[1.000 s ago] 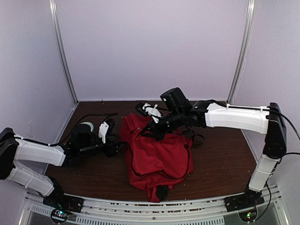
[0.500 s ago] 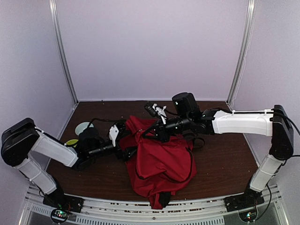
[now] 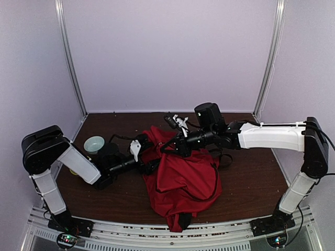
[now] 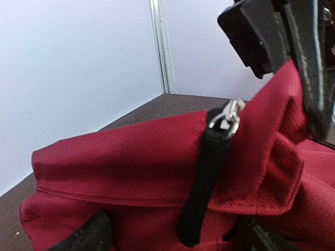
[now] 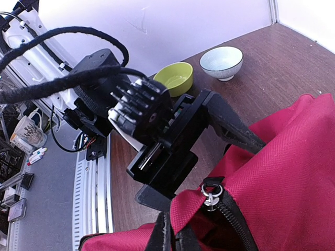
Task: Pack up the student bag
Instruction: Grab the student bag from the lower front pocket.
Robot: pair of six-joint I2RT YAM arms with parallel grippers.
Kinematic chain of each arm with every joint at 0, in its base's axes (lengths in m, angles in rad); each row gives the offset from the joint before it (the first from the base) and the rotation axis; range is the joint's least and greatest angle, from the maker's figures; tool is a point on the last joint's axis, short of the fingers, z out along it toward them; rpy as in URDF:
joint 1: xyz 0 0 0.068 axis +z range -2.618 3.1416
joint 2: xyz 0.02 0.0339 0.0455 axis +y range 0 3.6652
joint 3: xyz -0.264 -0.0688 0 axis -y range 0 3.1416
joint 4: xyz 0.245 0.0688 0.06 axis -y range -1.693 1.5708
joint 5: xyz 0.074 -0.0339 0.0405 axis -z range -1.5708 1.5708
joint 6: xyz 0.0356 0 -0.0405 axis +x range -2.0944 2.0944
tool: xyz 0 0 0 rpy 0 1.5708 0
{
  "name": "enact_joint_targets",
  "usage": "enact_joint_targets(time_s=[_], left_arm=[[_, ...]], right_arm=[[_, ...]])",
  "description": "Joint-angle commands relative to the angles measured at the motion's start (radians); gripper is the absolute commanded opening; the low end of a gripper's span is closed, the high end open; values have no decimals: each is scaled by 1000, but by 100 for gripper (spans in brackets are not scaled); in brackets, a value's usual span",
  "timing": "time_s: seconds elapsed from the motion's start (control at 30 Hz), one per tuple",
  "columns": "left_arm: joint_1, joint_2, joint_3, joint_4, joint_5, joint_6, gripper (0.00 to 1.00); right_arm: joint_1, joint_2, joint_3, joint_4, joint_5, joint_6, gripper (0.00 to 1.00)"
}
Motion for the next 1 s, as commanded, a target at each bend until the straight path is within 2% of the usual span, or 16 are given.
enact_joint_targets(time_s=[0.0,0.07,0.13,0.17,0.37,0.43,0.5,0.63,0.7,0.8,0.87,0.97], left_arm=[[0,-2,62,-56,-23,44,68],[1,-8,44,-12,-25,38,36],[2,-15,25,7,-32,37,15],[2,-19,18,5,-34,36,0],[2,-50,-47,61,-74,18,0],[2,-80,-69,68,-74,10,0],[2,-138,-68,6,-52,13,0],[-4,-285,-28,-275,-15,35,0],[-8,-377,5,-455,-17,66,0],[-10,-483,79,-738,-50,90,0],[-11,-524,113,-861,-58,96,0],[-11,-565,130,-924,-50,93,0]], right_arm=[[6,-67,10,106,-51,0,0],[1,-75,4,105,-46,-1,0],[-4,-85,-5,109,-45,0,0],[-9,-91,-11,110,-44,0,0],[-43,-122,-37,66,33,-12,0],[-58,-126,-18,-18,157,-31,0],[-75,-117,24,-164,322,-52,6],[-91,-101,129,-379,538,-142,18],[-90,-110,172,-444,559,-182,27],[-86,-136,224,-533,500,-248,38],[-66,-172,229,-539,479,-282,40],[14,-229,176,-442,493,-368,42]])
